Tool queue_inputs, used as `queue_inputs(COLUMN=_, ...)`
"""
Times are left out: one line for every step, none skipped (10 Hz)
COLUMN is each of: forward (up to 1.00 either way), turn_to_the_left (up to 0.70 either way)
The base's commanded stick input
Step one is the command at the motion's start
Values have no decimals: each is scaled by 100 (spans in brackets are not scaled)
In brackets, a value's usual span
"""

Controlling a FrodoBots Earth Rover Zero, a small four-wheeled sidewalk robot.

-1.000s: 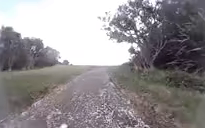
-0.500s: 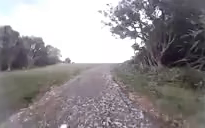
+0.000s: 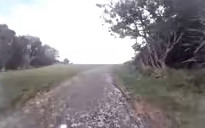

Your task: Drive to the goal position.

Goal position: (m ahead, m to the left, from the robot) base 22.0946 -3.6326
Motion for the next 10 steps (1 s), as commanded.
queue_inputs(forward=100, turn_to_the_left=0)
queue_inputs(forward=100, turn_to_the_left=0)
queue_inputs(forward=100, turn_to_the_left=0)
queue_inputs(forward=100, turn_to_the_left=0)
queue_inputs(forward=100, turn_to_the_left=0)
queue_inputs(forward=100, turn_to_the_left=0)
queue_inputs(forward=100, turn_to_the_left=0)
queue_inputs(forward=100, turn_to_the_left=0)
queue_inputs(forward=100, turn_to_the_left=0)
queue_inputs(forward=100, turn_to_the_left=0)
